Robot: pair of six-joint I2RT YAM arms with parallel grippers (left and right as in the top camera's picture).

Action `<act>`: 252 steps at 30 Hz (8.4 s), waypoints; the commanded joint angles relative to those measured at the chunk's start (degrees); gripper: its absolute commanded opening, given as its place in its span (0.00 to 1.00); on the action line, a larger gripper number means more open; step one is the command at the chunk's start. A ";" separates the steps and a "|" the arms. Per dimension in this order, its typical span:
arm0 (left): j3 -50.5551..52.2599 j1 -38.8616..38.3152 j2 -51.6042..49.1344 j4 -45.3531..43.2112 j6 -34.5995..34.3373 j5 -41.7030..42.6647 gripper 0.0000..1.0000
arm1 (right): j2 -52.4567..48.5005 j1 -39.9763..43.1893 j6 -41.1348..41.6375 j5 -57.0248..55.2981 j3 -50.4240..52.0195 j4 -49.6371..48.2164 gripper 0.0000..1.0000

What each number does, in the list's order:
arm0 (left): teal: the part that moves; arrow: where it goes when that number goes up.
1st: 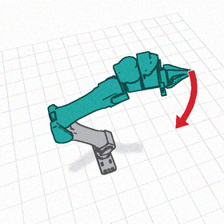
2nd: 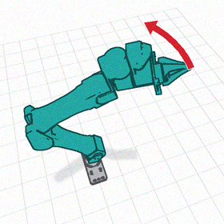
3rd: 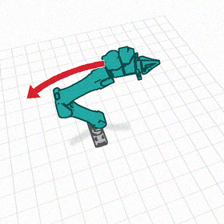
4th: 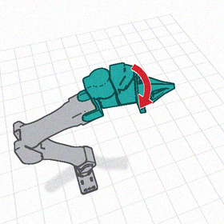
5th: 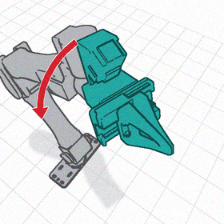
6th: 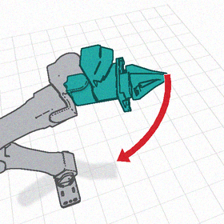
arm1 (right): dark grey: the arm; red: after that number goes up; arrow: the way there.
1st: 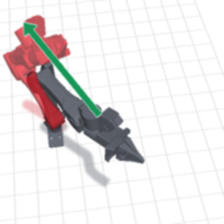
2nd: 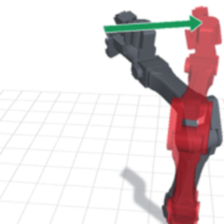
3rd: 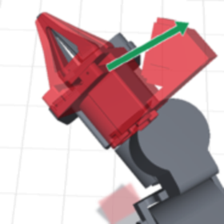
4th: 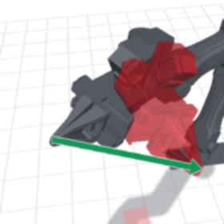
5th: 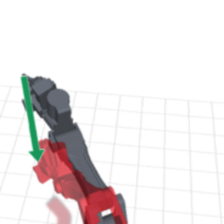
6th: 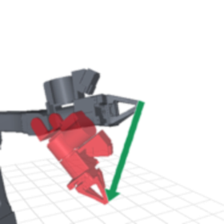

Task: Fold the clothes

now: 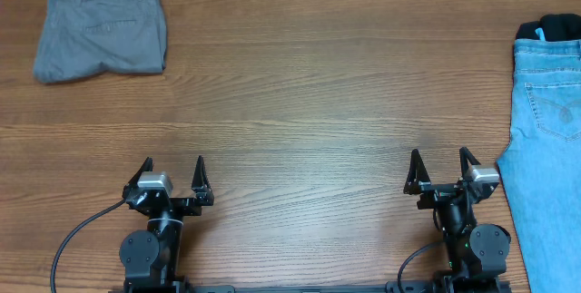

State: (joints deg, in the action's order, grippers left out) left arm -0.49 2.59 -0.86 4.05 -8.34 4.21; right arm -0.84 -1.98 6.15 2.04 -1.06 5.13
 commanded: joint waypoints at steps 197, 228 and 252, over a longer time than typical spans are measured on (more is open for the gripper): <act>0.22 -0.48 0.61 0.02 0.61 0.26 1.00 | -120.61 21.99 -9.11 -15.04 -90.40 7.19 1.00; 0.22 -0.48 0.61 0.02 0.61 0.24 1.00 | -120.61 21.99 -9.11 -15.04 -90.40 7.19 1.00; 0.22 -0.48 0.61 0.02 0.61 0.26 1.00 | -120.61 21.99 -9.11 -14.86 -90.40 7.19 1.00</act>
State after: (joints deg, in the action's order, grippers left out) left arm -0.49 2.59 -0.75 4.10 -8.34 4.05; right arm -120.95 19.94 -3.25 -12.45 -90.00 12.62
